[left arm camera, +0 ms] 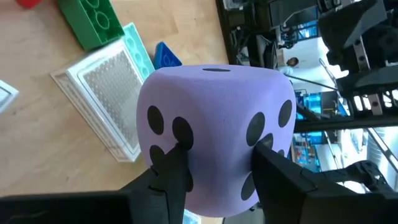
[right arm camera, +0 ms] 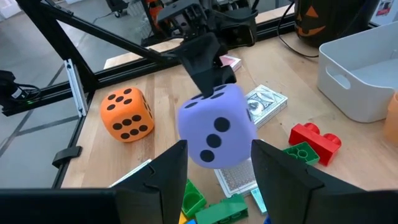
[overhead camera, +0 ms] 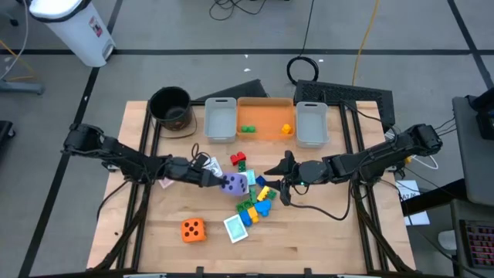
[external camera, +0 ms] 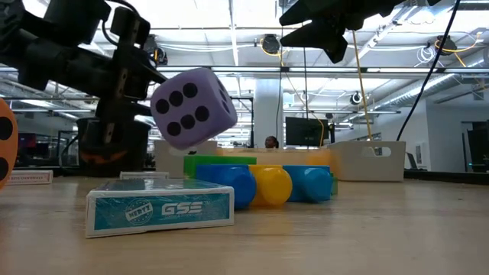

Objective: Pick & Place Toys
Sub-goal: Put the purple dice into the left gray bin

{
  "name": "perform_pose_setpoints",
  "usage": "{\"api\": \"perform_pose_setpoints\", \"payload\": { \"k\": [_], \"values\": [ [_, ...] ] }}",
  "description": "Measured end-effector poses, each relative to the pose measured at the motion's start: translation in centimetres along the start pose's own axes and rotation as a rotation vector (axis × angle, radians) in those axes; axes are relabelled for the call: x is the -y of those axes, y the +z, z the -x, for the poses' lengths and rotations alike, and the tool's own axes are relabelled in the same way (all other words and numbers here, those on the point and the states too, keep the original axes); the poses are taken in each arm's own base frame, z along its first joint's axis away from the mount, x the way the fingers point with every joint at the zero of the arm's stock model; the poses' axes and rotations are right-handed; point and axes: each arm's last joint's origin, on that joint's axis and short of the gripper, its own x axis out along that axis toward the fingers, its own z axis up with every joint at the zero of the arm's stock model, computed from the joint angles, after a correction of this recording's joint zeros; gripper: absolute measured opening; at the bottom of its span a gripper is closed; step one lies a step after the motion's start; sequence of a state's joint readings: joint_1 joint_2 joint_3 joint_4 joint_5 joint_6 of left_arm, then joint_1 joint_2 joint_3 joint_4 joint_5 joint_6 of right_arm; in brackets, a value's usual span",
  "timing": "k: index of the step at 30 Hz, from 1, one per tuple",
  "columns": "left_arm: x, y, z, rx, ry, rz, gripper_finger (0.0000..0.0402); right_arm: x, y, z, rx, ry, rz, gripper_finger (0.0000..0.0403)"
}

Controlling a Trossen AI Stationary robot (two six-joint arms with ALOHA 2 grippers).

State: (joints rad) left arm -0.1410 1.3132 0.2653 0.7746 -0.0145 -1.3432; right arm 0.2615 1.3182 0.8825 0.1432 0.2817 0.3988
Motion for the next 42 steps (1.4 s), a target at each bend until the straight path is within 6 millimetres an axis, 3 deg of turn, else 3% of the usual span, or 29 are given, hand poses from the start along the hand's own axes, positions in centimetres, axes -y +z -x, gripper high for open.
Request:
{"api": "perform_pose_setpoints", "payload": {
  "k": [22,30,42],
  "values": [
    [-0.3,1.5,0.0,0.005,0.000,0.003,0.0153,0.1,-0.3,0.0,-0.026,-0.011,0.009,0.0166],
    [0.5,3.8,0.9,0.097,-0.065,-0.016,0.0153,0.1,-0.3,0.0,-0.026,-0.011,0.009,0.0166],
    [2.6,8.8,4.8,0.426,-0.126,-0.074,0.0116,0.1,-0.3,0.0,-0.026,-0.011,0.008,0.0166]
  ]
}}
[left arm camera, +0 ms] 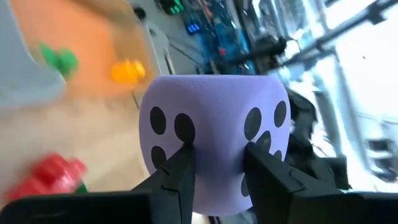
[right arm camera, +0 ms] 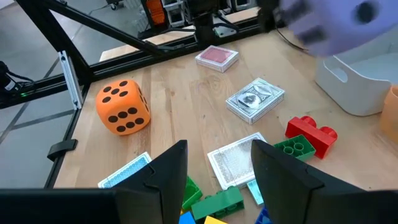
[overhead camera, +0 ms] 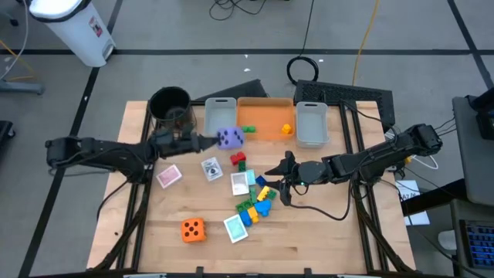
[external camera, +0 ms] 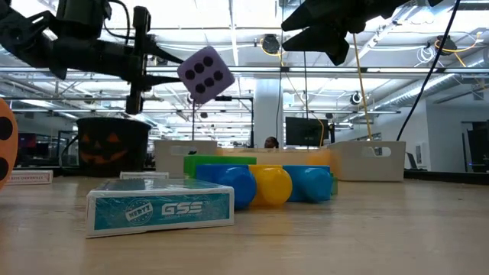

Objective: Pick & Place Toys
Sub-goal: Put the purple dice into the left gray bin

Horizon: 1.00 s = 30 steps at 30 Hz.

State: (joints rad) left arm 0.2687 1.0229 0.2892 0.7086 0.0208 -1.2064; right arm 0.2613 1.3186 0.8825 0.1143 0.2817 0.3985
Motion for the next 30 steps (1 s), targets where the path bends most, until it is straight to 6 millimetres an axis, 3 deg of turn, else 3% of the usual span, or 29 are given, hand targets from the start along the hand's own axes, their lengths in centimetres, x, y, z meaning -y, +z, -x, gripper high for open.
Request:
{"api": "perform_pose_setpoints", "payload": {
  "k": [7,12,18,30],
  "values": [
    [3.4,4.7,-0.8,0.049,0.248,-0.151,0.0115,0.0,0.0,0.0,-0.004,-0.003,0.004,0.0166],
    [5.8,8.3,-0.2,0.099,0.438,-0.224,0.0114,0.2,-0.2,0.0,-0.018,-0.012,0.005,0.0166],
    [6.7,10.8,-0.6,0.048,0.551,-0.279,0.0114,0.4,-0.1,-0.1,-0.017,-0.017,0.005,0.0166],
    [3.3,13.9,-5.9,-0.076,0.655,-0.183,0.0107,0.9,0.1,-0.2,-0.012,-0.038,-0.011,0.0167]
  ]
}}
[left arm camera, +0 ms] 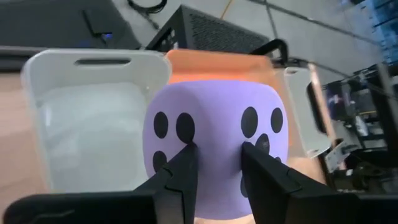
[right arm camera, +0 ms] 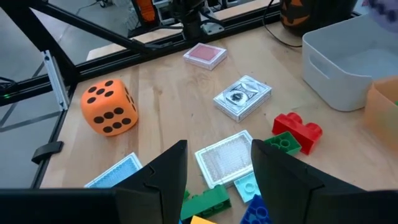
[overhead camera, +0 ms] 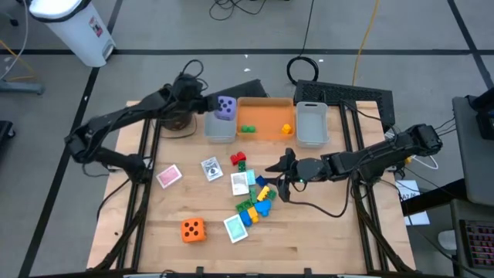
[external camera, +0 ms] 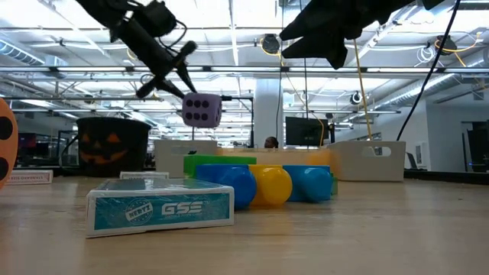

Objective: Pick & Place Toys
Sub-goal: Put the purple dice into the left gray bin

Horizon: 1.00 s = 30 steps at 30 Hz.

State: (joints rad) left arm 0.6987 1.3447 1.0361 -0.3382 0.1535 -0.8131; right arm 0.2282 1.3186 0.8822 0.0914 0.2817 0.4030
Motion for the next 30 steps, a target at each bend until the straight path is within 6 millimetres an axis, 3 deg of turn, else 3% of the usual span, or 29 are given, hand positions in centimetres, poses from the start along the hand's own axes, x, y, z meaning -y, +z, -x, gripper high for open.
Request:
{"api": "perform_pose_setpoints", "payload": {
  "k": [12,21,30],
  "values": [
    [-1.5,3.4,-2.0,-0.022,0.046,0.003,0.0055,0.1,-0.1,0.0,-0.012,-0.008,0.000,0.0166],
    [-3.1,3.3,-3.0,-0.098,0.110,-0.013,0.0054,1.1,0.2,-0.3,-0.012,-0.047,-0.013,0.0166],
    [-4.1,3.0,-5.1,-0.148,0.128,-0.017,0.0054,2.1,0.6,-0.5,-0.002,-0.078,-0.066,0.0166]
  ]
}}
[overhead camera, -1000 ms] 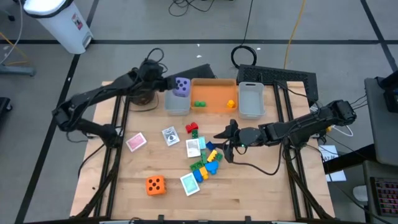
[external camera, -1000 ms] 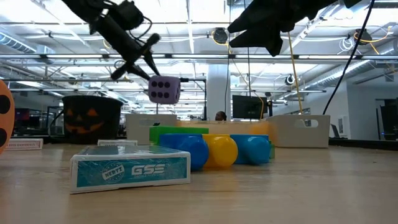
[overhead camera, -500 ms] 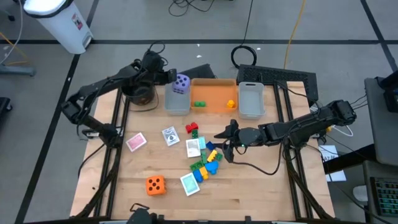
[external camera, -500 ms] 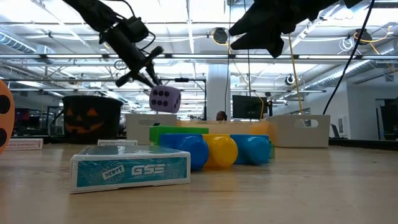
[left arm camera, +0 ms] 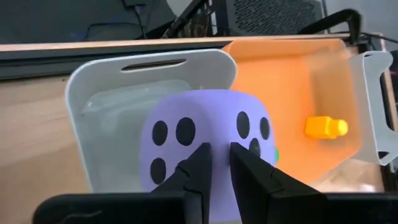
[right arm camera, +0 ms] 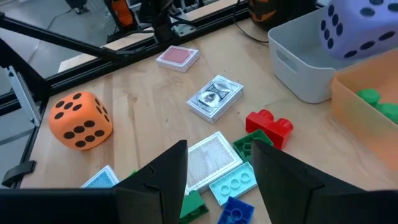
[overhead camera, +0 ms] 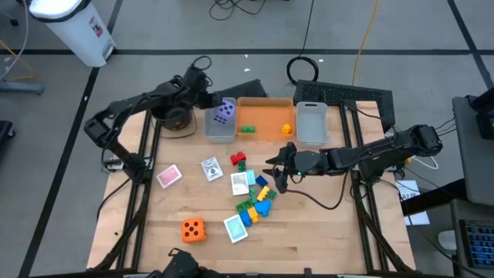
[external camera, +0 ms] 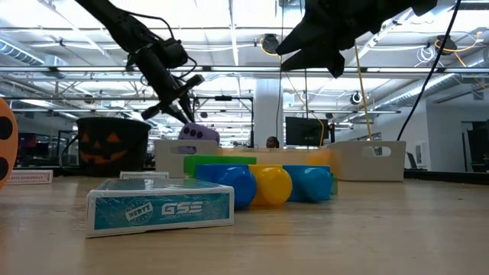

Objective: Pick & Place Toys
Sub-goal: Put the purple dice into the left gray bin

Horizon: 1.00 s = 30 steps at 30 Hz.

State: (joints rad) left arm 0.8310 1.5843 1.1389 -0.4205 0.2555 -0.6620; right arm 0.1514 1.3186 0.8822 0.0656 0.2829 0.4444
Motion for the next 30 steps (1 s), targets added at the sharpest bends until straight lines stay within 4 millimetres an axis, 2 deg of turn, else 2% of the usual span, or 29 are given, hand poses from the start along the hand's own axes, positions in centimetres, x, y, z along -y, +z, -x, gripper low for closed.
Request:
{"api": "perform_pose_setpoints", "payload": {
  "k": [18,30],
  "values": [
    [-0.1,0.5,-0.3,0.016,-0.037,-0.007,0.0055,0.0,0.0,0.0,0.000,0.000,-0.042,0.0166],
    [2.5,2.9,1.0,0.091,-0.501,-0.046,0.0060,0.0,0.0,0.0,0.001,0.000,-0.042,0.0166]
  ]
}}
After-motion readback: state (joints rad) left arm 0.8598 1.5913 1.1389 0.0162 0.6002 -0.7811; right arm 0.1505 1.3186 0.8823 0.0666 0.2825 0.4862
